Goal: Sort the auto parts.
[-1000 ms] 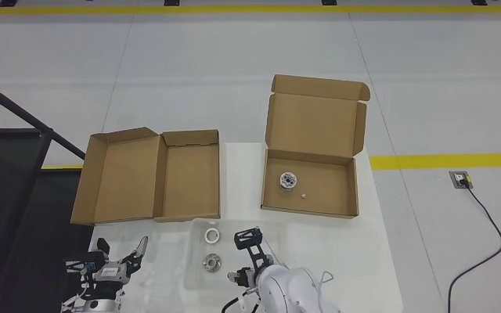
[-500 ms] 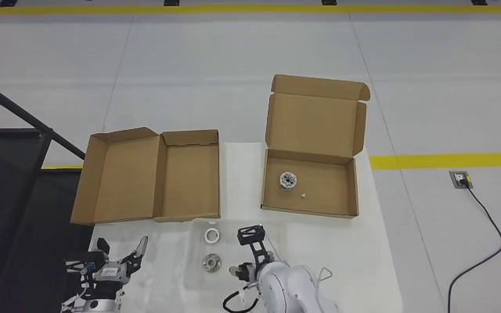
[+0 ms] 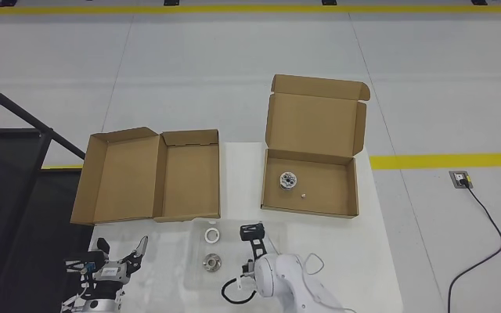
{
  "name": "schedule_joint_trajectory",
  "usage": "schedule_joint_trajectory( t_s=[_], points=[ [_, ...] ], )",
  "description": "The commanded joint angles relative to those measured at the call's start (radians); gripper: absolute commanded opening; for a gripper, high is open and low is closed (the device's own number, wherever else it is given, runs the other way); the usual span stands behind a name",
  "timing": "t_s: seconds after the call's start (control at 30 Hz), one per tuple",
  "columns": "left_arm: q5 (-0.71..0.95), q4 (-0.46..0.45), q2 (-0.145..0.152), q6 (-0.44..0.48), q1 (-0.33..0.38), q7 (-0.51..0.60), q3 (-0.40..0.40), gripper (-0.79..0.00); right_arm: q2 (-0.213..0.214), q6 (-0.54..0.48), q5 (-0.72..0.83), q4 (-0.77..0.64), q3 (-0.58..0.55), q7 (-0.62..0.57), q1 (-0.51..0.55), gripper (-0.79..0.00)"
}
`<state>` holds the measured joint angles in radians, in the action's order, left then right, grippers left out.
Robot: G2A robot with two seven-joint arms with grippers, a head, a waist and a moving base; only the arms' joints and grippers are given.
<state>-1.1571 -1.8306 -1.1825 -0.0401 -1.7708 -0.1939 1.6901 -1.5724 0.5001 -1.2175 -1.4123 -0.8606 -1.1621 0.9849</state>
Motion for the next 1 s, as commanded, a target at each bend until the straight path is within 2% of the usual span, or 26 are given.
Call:
schedule_joint_trajectory(
  t_s=[0.0,0.27,0.4,0.53,0.67,0.7,0.73,0.77,0.87,0.97],
  points=[
    [0.000,0.000,0.000,0.000,0.000,0.000,0.000,0.000,-0.003,0.011,-0.006,0.005,0.002,-0.005,-0.003,-0.474],
    [0.000,0.000,0.000,0.000,0.000,0.000,0.000,0.000,-0.012,0.035,-0.012,0.033,0.002,-0.034,-0.015,-0.483],
    [0.000,0.000,0.000,0.000,0.000,0.000,0.000,0.000,-0.018,0.031,-0.003,0.053,0.001,-0.032,-0.023,-0.523],
    [0.000,0.000,0.000,0.000,0.000,0.000,0.000,0.000,-0.023,0.035,-0.004,0.069,0.004,-0.032,-0.030,-0.603],
    [0.000,0.000,0.000,0.000,0.000,0.000,0.000,0.000,-0.028,0.040,-0.005,0.079,0.005,-0.035,-0.036,-0.646],
    [0.000,0.000,0.000,0.000,0.000,0.000,0.000,0.000,-0.029,0.040,-0.004,0.081,0.003,-0.035,-0.037,-0.671],
    [0.000,0.000,0.000,0.000,0.000,0.000,0.000,0.000,-0.030,0.040,-0.002,0.080,0.001,-0.034,-0.038,-0.733],
    [0.000,0.000,0.000,0.000,0.000,0.000,0.000,0.000,-0.031,0.039,0.000,0.074,-0.003,-0.030,-0.037,-0.785],
    [0.000,0.000,0.000,0.000,0.000,0.000,0.000,0.000,-0.026,0.021,0.008,0.020,-0.027,-0.012,-0.017,-0.785],
    [0.000,0.000,0.000,0.000,0.000,0.000,0.000,0.000,-0.011,-0.015,0.004,-0.097,-0.078,-0.003,0.032,-0.785]
  ],
)
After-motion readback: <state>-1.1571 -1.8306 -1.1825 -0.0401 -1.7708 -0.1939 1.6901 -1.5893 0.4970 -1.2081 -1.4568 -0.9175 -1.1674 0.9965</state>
